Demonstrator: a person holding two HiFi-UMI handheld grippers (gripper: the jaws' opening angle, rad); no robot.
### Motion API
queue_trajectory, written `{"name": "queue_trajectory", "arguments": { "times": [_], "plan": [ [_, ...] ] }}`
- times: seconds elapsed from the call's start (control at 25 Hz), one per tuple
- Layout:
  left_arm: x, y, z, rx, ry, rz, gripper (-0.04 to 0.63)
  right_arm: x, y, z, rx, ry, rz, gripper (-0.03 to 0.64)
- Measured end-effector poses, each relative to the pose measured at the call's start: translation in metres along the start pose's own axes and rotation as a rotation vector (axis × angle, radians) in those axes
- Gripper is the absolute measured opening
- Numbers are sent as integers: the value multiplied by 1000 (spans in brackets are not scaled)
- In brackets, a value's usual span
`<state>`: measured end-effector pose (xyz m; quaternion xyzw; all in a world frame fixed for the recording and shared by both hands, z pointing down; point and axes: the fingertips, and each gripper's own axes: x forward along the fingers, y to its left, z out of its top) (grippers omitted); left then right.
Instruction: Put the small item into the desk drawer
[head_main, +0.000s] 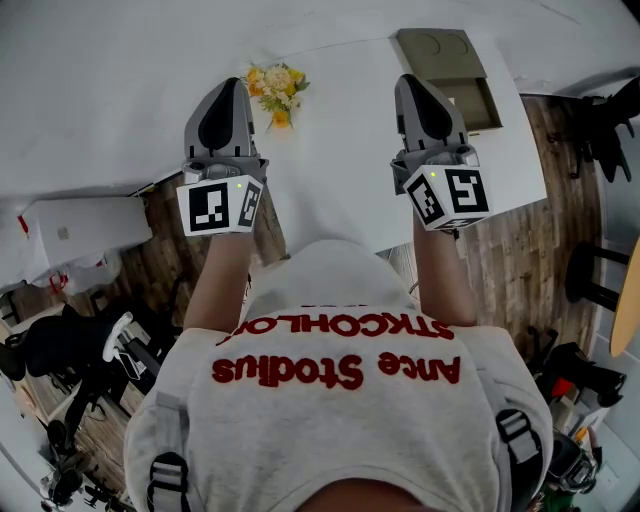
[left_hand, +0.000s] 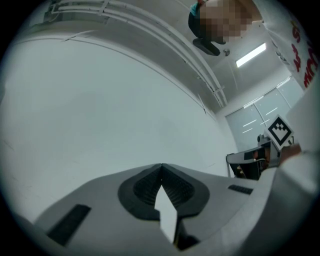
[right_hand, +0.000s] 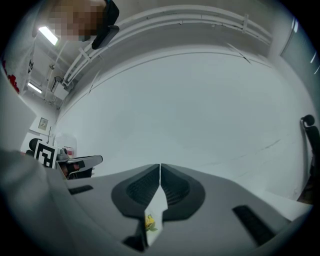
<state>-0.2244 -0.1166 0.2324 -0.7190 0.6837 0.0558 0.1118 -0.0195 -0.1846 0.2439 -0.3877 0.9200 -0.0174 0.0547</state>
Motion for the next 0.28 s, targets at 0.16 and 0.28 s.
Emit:
{"name": "queue_trajectory", "arguments": {
  "times": [0.16, 0.28],
  "plan": [
    [2, -3, 0, 6, 1, -6, 8, 0, -2, 1, -3, 2, -2, 11],
    [3, -3, 1, 5, 0, -6, 8, 0, -3, 1, -4, 2, -1, 11]
  ]
}}
